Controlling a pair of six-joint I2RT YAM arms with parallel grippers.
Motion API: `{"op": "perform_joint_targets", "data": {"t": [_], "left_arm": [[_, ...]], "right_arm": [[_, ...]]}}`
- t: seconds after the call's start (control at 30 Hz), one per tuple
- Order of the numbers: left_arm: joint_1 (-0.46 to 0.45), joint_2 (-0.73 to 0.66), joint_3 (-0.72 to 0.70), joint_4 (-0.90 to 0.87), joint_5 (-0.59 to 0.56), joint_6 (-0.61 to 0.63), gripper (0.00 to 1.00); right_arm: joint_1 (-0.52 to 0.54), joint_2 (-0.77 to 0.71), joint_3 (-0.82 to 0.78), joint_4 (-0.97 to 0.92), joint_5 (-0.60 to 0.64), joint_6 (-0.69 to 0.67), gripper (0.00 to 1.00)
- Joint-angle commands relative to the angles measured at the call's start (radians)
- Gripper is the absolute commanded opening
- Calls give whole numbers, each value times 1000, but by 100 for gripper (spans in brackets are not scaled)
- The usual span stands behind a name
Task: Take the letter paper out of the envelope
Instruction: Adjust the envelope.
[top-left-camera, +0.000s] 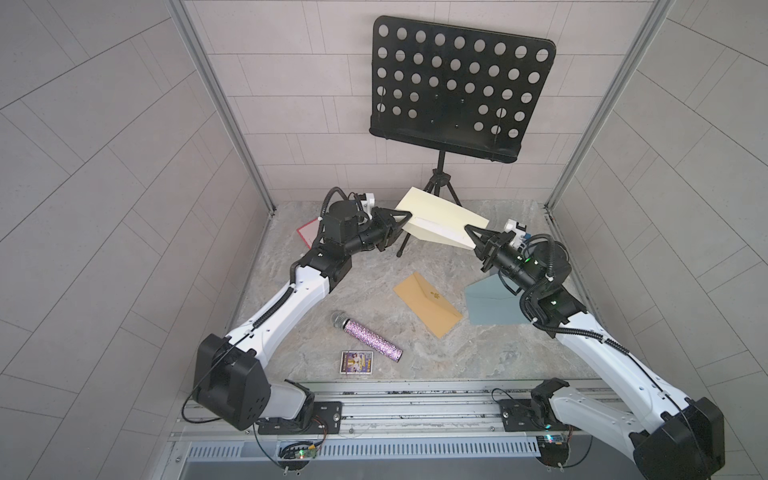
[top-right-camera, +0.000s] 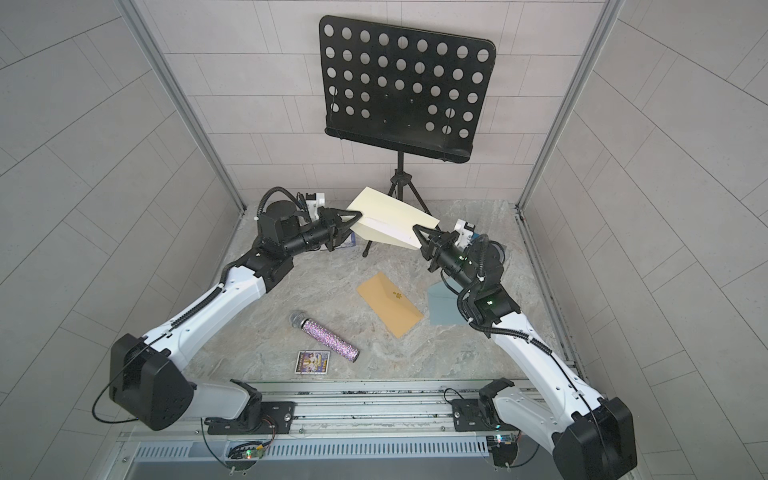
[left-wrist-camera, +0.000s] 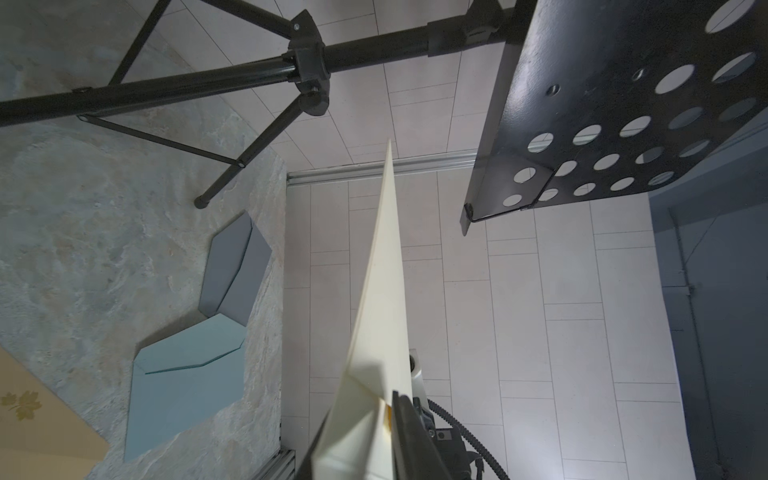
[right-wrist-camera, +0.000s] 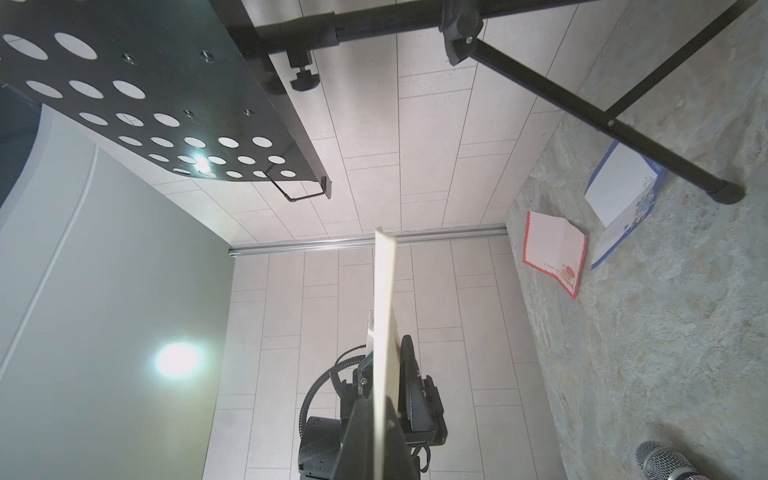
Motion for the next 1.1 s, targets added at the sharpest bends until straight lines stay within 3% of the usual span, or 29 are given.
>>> {"op": "perform_joint_targets", "data": {"t": [0.0, 0.2, 0.3, 0.47, 0.67, 1.0, 1.07], "left_arm": [[-9, 7, -13, 124, 21, -73, 4], [-9, -10, -18, 104, 16, -66, 0], [-10, -17, -15, 101, 22, -59, 21], [-14, -31, -11, 56, 64, -9, 22], [-17, -38, -13, 1, 70, 40, 3], [-17, -13, 35, -24, 67, 67, 0], [-17, -19, 65, -105, 49, 111, 0]], "right_arm": [[5, -25, -8, 58, 16, 61, 0], [5, -23, -7, 52, 30, 57, 0], [5, -27, -6, 33, 43, 55, 0], [4, -31, -6, 14, 58, 61, 0], [4, -25, -7, 26, 54, 70, 0], [3, -44, -28, 6, 23, 75, 0], [4, -54, -30, -30, 13, 58, 0]]}}
